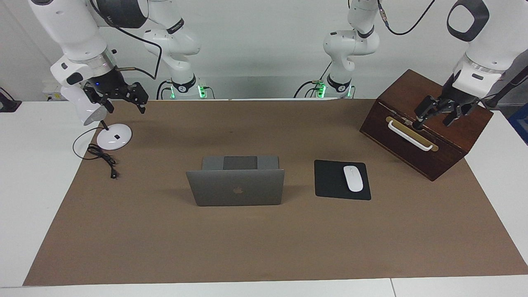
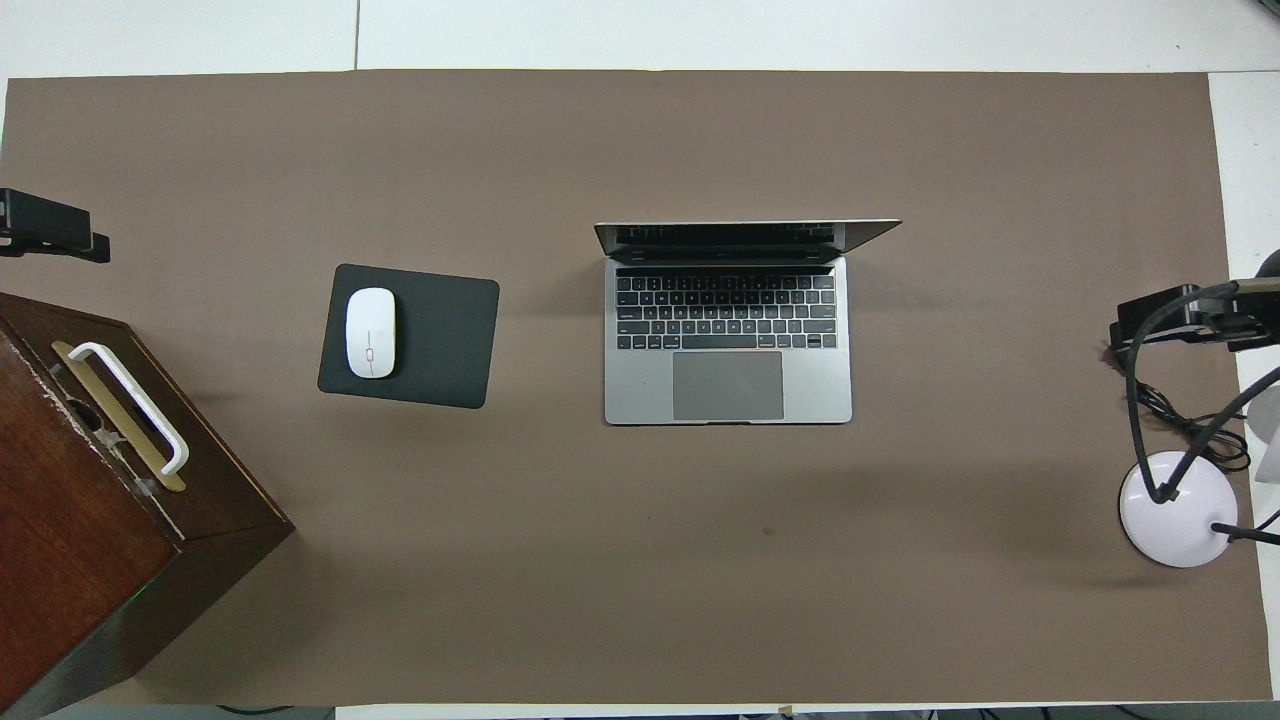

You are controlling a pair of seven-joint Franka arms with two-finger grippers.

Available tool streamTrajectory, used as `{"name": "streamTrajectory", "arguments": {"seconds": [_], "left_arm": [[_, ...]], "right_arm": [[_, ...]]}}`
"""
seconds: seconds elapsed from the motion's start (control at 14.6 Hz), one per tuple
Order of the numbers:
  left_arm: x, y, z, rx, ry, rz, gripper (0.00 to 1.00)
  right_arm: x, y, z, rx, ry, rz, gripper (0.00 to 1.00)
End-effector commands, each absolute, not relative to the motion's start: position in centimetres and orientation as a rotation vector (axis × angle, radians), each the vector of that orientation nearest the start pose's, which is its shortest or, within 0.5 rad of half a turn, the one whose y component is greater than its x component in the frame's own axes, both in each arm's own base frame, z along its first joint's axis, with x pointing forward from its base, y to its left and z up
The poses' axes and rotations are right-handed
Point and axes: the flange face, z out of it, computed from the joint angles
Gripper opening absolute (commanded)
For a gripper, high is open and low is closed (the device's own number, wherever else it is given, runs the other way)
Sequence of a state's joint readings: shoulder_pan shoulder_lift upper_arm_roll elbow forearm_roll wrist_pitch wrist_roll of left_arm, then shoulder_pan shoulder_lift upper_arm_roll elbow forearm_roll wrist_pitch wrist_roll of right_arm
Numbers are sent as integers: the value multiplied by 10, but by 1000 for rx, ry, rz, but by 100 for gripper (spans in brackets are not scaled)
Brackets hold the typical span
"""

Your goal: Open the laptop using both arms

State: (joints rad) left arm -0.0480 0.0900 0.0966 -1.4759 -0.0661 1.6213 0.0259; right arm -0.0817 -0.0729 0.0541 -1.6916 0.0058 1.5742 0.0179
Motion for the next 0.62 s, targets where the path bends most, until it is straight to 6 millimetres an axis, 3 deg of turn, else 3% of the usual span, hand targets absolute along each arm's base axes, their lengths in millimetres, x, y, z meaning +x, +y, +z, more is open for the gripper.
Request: {"name": "streamTrajectory", "arguments": {"seconds": [0.0, 0.34, 0.55], "left_arm": [[578, 19, 625, -3177, -48, -92, 100], [578, 28, 625, -3175, -65, -98, 100], [576, 22, 624, -3178, -35, -69, 100]], "right_arm": [[526, -6, 610, -3113, 24, 33, 100], [526, 16, 614, -3094, -27, 20, 100], [523, 25, 620, -3096, -51, 4, 100]]}}
